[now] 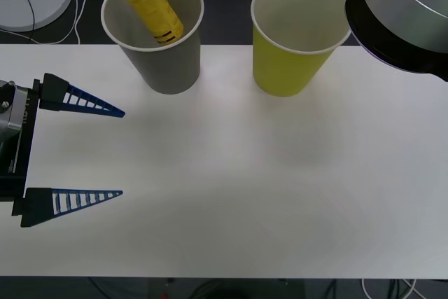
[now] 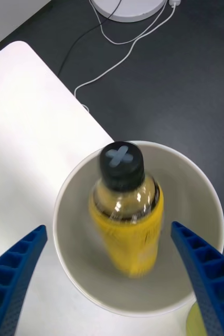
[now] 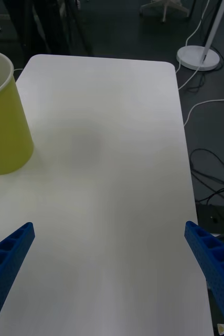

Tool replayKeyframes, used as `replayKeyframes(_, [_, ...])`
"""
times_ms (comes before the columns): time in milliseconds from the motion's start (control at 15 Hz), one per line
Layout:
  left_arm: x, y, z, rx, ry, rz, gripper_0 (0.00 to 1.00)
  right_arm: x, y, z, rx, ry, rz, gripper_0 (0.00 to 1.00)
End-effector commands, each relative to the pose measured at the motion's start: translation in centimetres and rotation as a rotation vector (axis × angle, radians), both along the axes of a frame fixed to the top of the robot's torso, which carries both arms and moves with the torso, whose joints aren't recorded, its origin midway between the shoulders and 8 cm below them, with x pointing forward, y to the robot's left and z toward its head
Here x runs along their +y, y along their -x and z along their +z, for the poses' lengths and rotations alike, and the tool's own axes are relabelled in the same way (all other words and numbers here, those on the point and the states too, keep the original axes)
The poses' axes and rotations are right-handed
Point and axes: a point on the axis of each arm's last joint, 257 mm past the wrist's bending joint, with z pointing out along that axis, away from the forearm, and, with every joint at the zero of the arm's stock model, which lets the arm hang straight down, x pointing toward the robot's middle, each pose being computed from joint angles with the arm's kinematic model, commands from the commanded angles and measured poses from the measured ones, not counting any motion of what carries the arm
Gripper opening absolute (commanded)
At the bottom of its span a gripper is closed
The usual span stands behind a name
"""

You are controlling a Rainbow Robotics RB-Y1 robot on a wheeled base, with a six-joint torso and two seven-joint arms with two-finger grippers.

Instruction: Put the can into the green bin and the plastic bottle into the gray bin

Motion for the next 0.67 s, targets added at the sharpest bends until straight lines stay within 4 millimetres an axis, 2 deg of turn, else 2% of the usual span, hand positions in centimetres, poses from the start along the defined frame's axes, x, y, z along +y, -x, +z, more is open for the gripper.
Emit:
replayKeyframes(67, [0.0, 0.0, 0.0, 0.0, 0.0, 0.0, 1.0, 0.03, -0.01, 0.03, -0.001, -0.001, 0.001, 1.0])
replayKeyframes(667, [0.0, 0.0, 0.0, 0.0, 0.0, 0.0, 1.0, 0.11, 0.06, 0.1, 0.0, -0.003, 0.002, 1.0])
